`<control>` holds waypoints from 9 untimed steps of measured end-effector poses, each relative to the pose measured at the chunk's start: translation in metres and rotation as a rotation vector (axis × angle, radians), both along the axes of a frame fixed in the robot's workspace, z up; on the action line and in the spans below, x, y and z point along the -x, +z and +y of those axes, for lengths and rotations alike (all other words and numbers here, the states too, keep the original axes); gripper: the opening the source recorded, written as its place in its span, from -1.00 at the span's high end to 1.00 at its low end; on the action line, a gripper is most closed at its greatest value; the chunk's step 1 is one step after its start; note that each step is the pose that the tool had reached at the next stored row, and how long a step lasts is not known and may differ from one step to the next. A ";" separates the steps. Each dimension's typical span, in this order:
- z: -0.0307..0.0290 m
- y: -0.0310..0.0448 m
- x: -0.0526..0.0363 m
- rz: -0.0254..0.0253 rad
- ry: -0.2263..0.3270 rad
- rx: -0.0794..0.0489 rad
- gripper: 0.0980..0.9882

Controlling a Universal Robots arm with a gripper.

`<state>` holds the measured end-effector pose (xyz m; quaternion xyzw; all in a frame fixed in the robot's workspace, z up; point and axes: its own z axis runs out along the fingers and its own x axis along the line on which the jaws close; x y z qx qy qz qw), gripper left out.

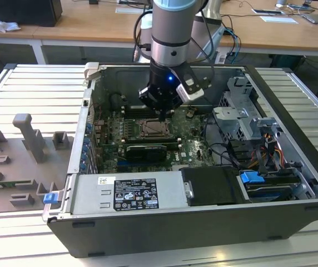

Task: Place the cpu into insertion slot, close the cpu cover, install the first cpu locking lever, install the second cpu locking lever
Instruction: 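Install the second cpu locking lever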

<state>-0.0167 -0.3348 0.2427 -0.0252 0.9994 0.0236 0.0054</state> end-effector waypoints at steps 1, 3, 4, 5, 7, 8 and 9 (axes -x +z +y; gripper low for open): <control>-0.0011 0.0000 0.0000 0.0062 0.000 -0.001 0.98; -0.0031 -0.0001 -0.0002 0.0277 0.000 -0.011 0.98; -0.0049 -0.0003 -0.0002 0.0278 0.000 -0.014 0.98; -0.0098 -0.0006 -0.0002 0.0278 0.000 -0.019 0.98; -0.0244 -0.0016 0.0005 0.0278 0.000 -0.024 0.98; -0.0280 -0.0026 0.0010 0.0279 0.001 -0.027 0.98; -0.0303 -0.0039 0.0012 0.0278 0.002 -0.029 0.98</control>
